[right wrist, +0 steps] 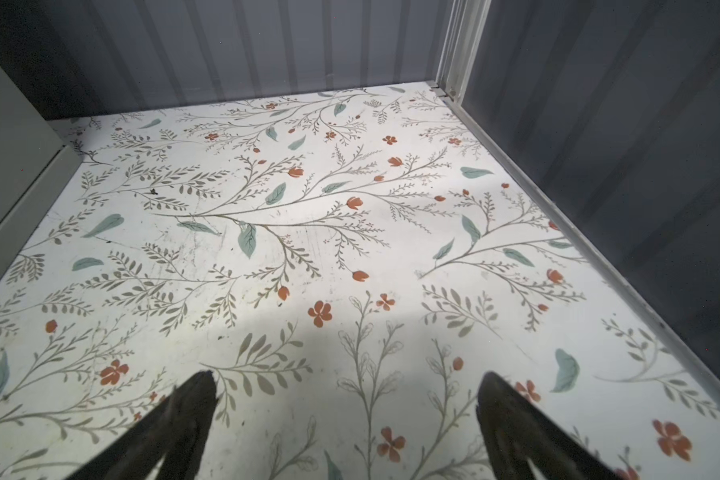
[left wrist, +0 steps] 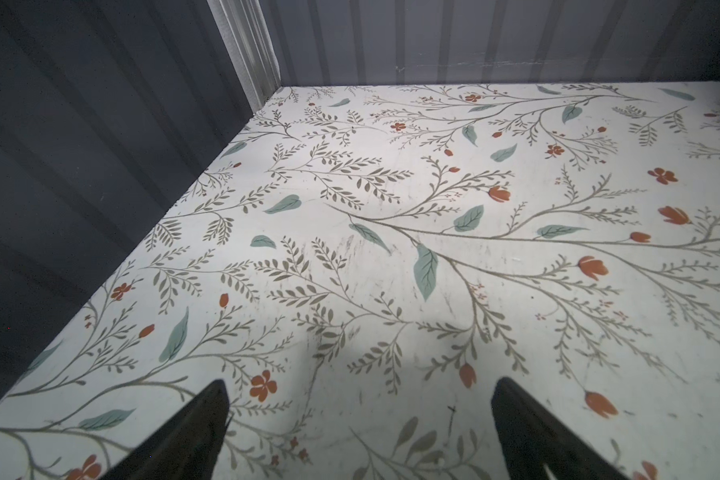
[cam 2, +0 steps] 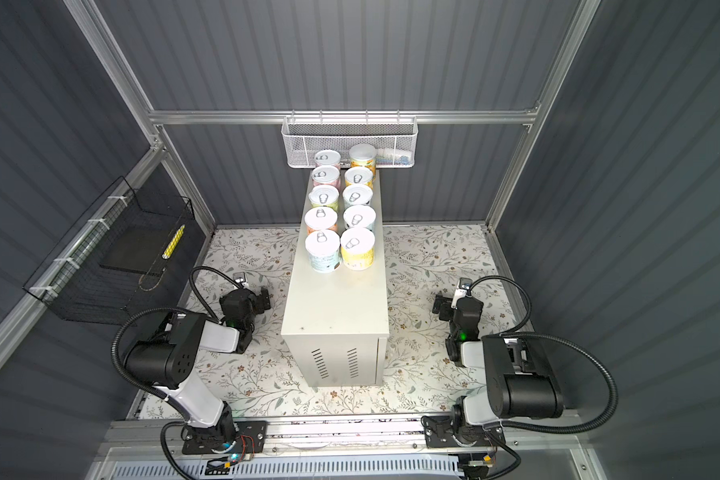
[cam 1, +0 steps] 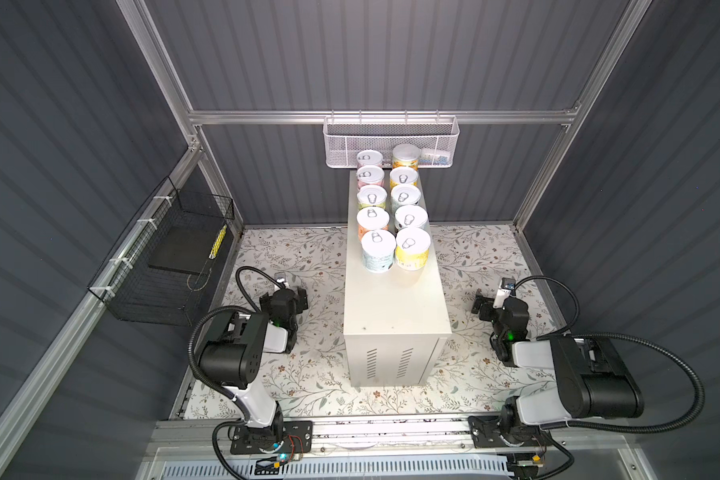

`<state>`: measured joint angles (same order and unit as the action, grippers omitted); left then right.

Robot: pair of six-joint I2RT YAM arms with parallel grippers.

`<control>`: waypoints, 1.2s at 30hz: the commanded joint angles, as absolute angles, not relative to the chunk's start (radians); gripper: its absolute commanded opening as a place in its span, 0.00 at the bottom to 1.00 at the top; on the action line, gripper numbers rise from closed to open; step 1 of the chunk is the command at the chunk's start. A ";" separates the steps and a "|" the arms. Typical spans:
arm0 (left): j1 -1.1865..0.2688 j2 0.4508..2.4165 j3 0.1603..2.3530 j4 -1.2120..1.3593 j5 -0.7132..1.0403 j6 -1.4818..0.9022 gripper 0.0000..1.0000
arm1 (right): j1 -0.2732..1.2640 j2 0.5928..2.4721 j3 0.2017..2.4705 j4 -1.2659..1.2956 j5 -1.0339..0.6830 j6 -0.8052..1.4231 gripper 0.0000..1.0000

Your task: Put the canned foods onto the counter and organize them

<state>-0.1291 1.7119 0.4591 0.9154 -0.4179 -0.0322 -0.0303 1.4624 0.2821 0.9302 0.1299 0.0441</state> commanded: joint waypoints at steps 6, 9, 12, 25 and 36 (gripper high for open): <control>-0.121 1.718 0.456 0.943 -0.413 -0.016 0.99 | -0.021 1.458 0.308 1.006 0.133 0.045 0.99; -0.121 1.717 0.456 0.943 -0.413 -0.017 1.00 | 0.011 1.462 0.274 1.081 0.182 0.019 0.99; -0.121 1.717 0.456 0.943 -0.414 -0.017 1.00 | 0.031 1.468 0.219 1.193 0.187 -0.002 0.99; -0.121 1.718 0.455 0.943 -0.414 -0.017 1.00 | -0.004 1.463 0.304 1.023 0.138 0.029 0.99; -0.121 1.718 0.455 0.943 -0.413 -0.016 1.00 | -0.051 1.466 0.339 0.953 0.039 0.051 0.99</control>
<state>-0.1291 1.7119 0.4591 0.9207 -0.4175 -0.0326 -0.0479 1.4670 0.3279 0.9619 0.0624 0.0441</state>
